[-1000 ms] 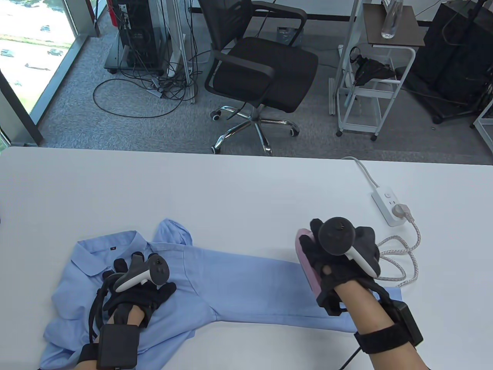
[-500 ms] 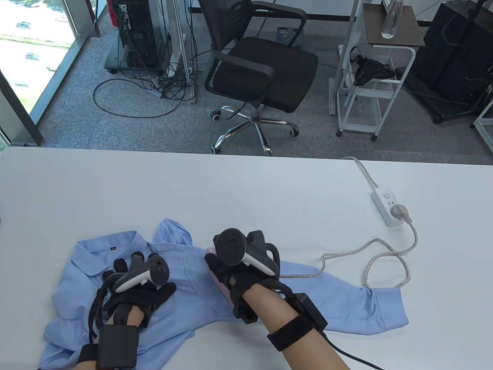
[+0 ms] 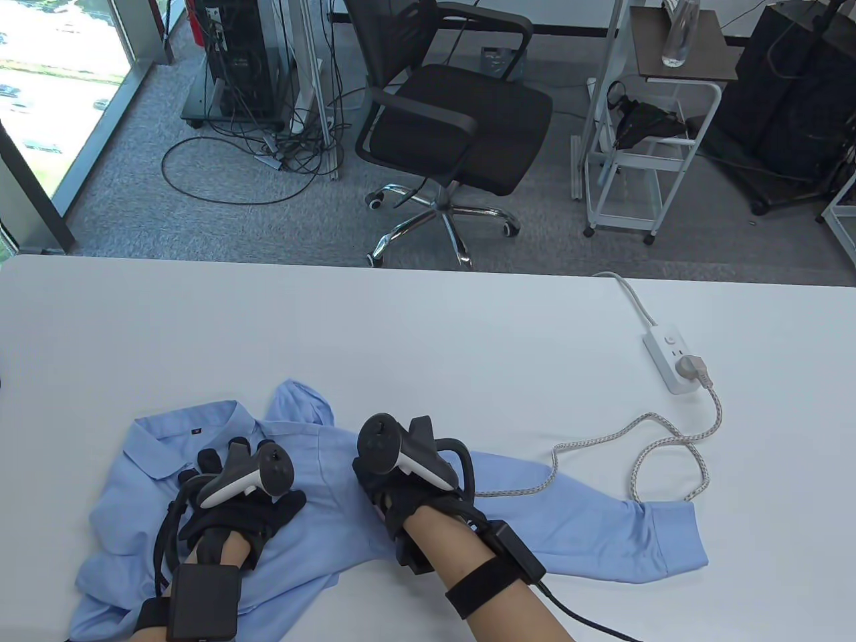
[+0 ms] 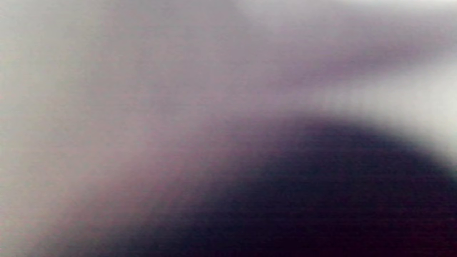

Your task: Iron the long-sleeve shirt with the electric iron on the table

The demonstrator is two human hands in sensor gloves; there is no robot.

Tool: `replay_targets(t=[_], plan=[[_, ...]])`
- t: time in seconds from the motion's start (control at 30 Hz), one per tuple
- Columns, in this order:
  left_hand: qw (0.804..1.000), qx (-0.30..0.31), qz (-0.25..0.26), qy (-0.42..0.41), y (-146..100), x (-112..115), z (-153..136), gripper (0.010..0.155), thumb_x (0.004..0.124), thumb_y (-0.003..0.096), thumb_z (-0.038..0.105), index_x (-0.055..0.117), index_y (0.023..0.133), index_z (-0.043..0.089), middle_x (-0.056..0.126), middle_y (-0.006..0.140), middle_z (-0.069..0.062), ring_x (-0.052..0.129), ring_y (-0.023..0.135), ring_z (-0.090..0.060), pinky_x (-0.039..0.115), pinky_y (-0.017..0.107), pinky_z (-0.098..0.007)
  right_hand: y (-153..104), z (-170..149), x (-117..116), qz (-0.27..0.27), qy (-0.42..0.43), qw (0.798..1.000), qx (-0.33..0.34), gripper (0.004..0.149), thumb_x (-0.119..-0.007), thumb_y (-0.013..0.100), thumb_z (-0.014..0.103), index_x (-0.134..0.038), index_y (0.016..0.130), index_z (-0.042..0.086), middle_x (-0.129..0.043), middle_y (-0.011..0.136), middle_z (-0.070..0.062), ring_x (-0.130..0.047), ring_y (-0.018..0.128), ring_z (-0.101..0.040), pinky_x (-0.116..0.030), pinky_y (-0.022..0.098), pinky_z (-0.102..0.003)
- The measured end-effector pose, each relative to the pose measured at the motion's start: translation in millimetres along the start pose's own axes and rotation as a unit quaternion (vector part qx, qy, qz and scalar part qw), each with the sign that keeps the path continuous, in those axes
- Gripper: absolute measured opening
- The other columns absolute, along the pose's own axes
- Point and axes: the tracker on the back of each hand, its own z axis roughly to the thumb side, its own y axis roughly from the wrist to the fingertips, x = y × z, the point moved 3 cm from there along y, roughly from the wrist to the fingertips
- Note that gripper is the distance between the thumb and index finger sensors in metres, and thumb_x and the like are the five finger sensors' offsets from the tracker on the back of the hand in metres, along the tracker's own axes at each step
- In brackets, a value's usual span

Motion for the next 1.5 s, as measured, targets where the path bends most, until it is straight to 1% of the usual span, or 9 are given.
replay_targets(t=[0.27, 0.67, 0.93, 1.4, 1.5], plan=[[1.000, -0.001, 0.001, 0.001, 0, 0, 0, 0.100, 0.030, 0.0493, 0.069, -0.023, 0.106, 0.005, -0.020, 0.105, -0.041, 0.003, 0.090, -0.080, 0.015, 0.056, -0.091, -11, -30, 6, -0.008, -0.002, 1.000, -0.024, 0.062, -0.070, 0.063, 0.045, -0.055, 0.108, 0.005, -0.089, 0.061, -0.012, -0.096, 0.025, -0.022, -0.088, 0.044, -0.052], [1.000, -0.001, 0.001, 0.001, 0, 0, 0, 0.100, 0.030, 0.0494, 0.069, -0.023, 0.106, 0.005, -0.020, 0.105, -0.041, 0.003, 0.090, -0.080, 0.015, 0.056, -0.091, -35, -100, 20, -0.026, 0.008, 0.996, -0.083, 0.062, -0.070, 0.063, 0.045, -0.055, 0.108, 0.005, -0.089, 0.061, -0.012, -0.096, 0.024, -0.022, -0.087, 0.044, -0.052], [1.000, -0.001, 0.001, 0.001, 0, 0, 0, 0.100, 0.029, 0.0494, 0.069, -0.023, 0.106, 0.005, -0.020, 0.105, -0.041, 0.003, 0.090, -0.080, 0.015, 0.056, -0.091, -53, -134, 26, -0.034, 0.004, 0.993, -0.113, 0.062, -0.070, 0.063, 0.045, -0.055, 0.108, 0.004, -0.089, 0.061, -0.013, -0.096, 0.024, -0.023, -0.087, 0.044, -0.053], [1.000, -0.001, 0.001, 0.001, 0, 0, 0, 0.100, 0.029, 0.0496, 0.069, -0.023, 0.106, 0.005, -0.019, 0.105, -0.040, 0.003, 0.091, -0.080, 0.015, 0.056, -0.091, -82, -204, 39, -0.051, 0.009, 0.982, -0.182, 0.062, -0.070, 0.062, 0.045, -0.055, 0.108, 0.005, -0.090, 0.061, -0.013, -0.096, 0.025, -0.024, -0.086, 0.044, -0.054], [1.000, 0.000, 0.003, 0.001, 0, 0, 0, 0.100, 0.029, 0.0497, 0.069, -0.023, 0.106, 0.006, -0.019, 0.105, -0.041, 0.003, 0.090, -0.080, 0.015, 0.056, -0.091, -87, -215, 41, -0.054, 0.007, 0.980, -0.190, 0.063, -0.070, 0.062, 0.045, -0.055, 0.108, 0.005, -0.090, 0.061, -0.013, -0.096, 0.024, -0.024, -0.086, 0.044, -0.054]])
